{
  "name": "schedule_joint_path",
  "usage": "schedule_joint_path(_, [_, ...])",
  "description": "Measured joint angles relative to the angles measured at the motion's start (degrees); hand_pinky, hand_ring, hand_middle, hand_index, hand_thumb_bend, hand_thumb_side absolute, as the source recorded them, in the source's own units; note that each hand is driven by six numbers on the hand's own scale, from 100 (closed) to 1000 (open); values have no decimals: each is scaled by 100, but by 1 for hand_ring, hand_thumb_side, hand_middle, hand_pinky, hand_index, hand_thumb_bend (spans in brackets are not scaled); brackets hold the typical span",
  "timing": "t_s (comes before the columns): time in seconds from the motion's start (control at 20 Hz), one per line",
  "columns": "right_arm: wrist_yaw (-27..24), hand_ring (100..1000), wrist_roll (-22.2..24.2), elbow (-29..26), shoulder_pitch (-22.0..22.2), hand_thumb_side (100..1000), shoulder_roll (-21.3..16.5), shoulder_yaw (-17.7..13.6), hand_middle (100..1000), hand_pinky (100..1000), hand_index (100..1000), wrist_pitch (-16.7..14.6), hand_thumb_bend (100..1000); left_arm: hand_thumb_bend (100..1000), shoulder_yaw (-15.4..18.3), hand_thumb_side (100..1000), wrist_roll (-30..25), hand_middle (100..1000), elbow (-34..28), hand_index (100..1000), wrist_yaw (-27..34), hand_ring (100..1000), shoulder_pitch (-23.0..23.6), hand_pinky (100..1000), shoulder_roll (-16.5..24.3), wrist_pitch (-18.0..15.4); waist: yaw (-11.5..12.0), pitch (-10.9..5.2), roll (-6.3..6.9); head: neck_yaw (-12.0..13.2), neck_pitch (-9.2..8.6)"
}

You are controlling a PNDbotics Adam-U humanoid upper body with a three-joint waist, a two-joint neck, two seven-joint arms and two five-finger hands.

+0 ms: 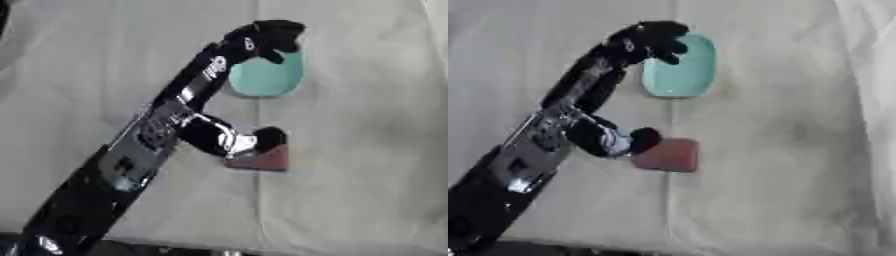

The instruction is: Pick up objects on the table and place them in the box.

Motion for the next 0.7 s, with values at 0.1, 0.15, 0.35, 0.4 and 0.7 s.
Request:
schedule_joint_path(0.1, [0, 607, 2, 0, 13, 502, 0, 0, 822, 370, 804, 2, 100, 476, 24, 488, -97, 820, 0, 887, -148, 773, -30, 674, 85, 47, -15, -5, 10, 0, 0])
schedule_joint_path(0.15, [0, 606, 3, 0, 13, 502, 0, 0, 820, 370, 804, 3, 100, 495, 31, 483, -141, 805, 0, 882, -244, 758, -37, 656, 136, 85, -33, -8, 16, -2, 0])
schedule_joint_path(0.35, [0, 604, 7, 0, 16, 503, 0, -1, 816, 370, 805, 7, 100, 527, 88, 497, -302, 786, 0, 870, -697, 728, -173, 614, 405, 310, -50, -50, 29, -7, 0])
schedule_joint_path(0.4, [0, 603, 9, 0, 19, 504, 0, 0, 816, 370, 805, 8, 100, 533, 88, 500, -360, 780, -1, 863, -822, 718, -226, 602, 474, 368, -54, -60, 37, -7, 0])
schedule_joint_path(0.7, [-3, 600, 29, 0, 50, 503, 0, 1, 813, 370, 805, 24, 100, 592, 54, 486, -711, 750, -1, 845, -1546, 677, -497, 566, 742, 635, -72, -93, 55, -15, 0])
